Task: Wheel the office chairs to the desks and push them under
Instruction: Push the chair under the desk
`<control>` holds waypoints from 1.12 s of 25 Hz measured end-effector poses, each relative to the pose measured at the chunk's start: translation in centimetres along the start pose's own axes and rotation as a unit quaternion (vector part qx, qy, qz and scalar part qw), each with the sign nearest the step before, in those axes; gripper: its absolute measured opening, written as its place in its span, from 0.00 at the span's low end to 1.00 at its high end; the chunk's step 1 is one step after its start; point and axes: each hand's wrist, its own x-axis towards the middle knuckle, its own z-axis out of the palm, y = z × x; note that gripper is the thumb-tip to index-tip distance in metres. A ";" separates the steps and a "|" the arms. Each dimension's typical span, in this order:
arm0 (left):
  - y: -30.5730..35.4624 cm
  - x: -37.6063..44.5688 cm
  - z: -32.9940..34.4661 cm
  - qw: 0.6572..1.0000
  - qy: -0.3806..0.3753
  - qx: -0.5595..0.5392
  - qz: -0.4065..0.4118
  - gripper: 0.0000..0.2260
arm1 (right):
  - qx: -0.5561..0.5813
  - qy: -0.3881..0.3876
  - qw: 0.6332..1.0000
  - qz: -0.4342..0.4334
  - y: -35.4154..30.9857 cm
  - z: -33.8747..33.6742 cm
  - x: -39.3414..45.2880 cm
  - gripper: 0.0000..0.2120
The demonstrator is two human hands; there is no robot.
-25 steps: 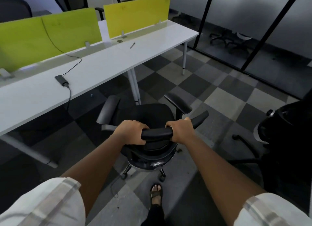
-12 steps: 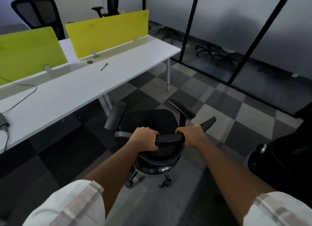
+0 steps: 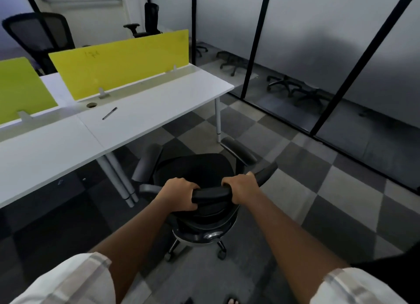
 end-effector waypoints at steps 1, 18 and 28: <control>0.6 2.0 -0.1 1.000 -0.001 0.007 -0.010 0.29 | -0.001 0.002 1.000 -0.009 1.8 -0.2 1.5 0.16; 2.2 32.0 -2.9 0.994 0.038 0.002 -0.101 0.27 | -0.063 0.006 0.994 -0.090 24.1 -6.7 26.5 0.18; 5.1 44.9 -4.4 0.986 0.045 -0.008 -0.159 0.24 | -0.087 0.023 0.981 -0.169 34.6 -10.0 38.1 0.18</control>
